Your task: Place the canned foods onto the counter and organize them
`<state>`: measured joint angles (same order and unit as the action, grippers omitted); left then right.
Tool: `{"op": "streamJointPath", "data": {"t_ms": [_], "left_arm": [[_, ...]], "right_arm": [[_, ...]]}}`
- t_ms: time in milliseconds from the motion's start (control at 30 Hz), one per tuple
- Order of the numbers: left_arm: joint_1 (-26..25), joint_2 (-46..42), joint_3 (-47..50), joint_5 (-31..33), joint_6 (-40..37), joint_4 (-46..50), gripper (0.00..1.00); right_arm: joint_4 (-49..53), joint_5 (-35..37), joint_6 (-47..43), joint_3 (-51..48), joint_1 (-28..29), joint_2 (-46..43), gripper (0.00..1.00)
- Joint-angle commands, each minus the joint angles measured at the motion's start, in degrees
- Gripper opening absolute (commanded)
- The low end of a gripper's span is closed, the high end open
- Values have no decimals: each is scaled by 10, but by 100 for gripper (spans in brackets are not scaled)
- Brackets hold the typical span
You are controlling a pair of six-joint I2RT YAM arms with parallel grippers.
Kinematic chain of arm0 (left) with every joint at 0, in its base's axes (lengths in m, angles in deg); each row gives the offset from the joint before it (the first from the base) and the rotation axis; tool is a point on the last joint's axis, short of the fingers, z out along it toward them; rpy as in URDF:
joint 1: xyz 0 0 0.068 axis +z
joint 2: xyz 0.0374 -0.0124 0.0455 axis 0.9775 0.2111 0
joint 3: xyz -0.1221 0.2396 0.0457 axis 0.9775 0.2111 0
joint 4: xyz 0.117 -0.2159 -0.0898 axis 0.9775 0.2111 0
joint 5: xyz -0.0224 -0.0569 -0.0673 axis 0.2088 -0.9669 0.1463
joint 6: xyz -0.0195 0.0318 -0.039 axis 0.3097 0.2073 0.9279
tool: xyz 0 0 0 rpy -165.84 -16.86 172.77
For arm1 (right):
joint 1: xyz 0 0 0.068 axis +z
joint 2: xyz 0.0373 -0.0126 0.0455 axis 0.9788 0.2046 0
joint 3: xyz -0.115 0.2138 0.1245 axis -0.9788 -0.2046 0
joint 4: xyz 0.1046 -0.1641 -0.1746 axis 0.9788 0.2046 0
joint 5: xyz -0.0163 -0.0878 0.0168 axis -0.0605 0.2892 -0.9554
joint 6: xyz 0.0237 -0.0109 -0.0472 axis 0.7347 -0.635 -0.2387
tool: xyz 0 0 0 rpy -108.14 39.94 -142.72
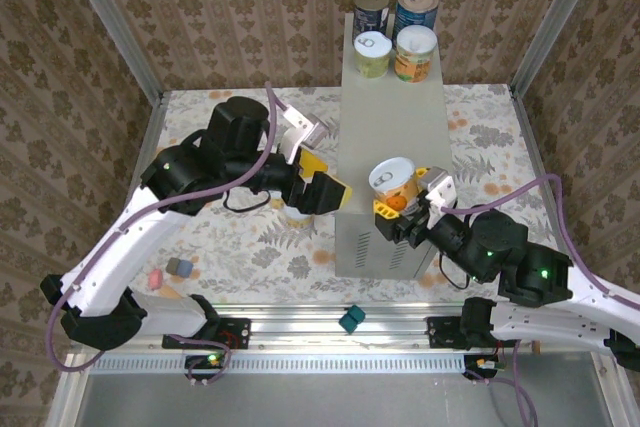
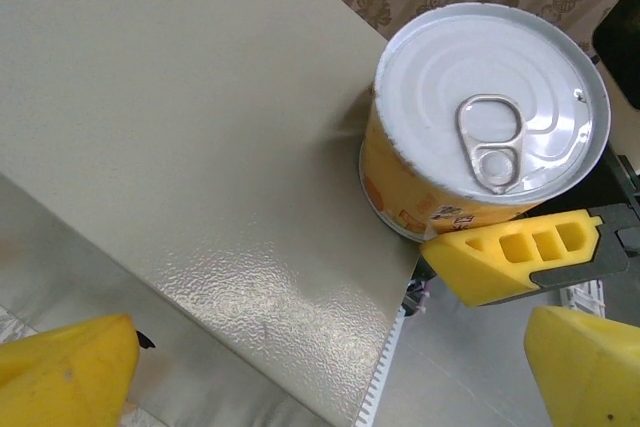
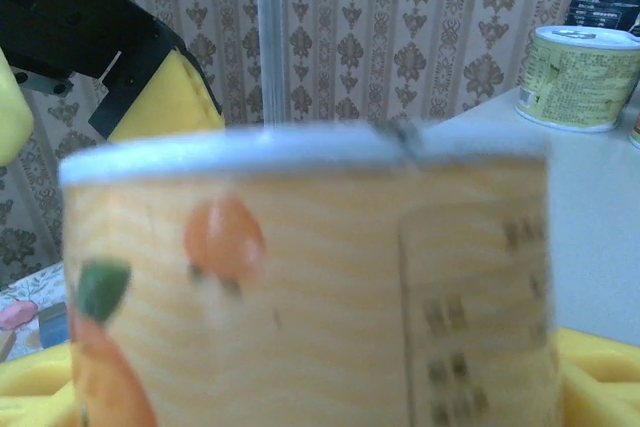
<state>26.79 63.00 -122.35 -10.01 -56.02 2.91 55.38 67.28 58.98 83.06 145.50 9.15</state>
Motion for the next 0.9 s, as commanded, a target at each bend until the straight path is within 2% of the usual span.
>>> {"op": "streamJointPath", "data": {"t_ms": [0, 367, 867], "left_arm": [[-4, -3, -18, 6, -10, -20, 100], [-49, 46, -55, 11, -23, -35, 100], [-53, 25, -39, 46, -33, -24, 100]], "right_arm": [[30, 21, 15, 4, -4, -6, 81], [38, 20, 20, 0, -5, -10, 76], [48, 20, 2, 13, -5, -44, 84]]}}
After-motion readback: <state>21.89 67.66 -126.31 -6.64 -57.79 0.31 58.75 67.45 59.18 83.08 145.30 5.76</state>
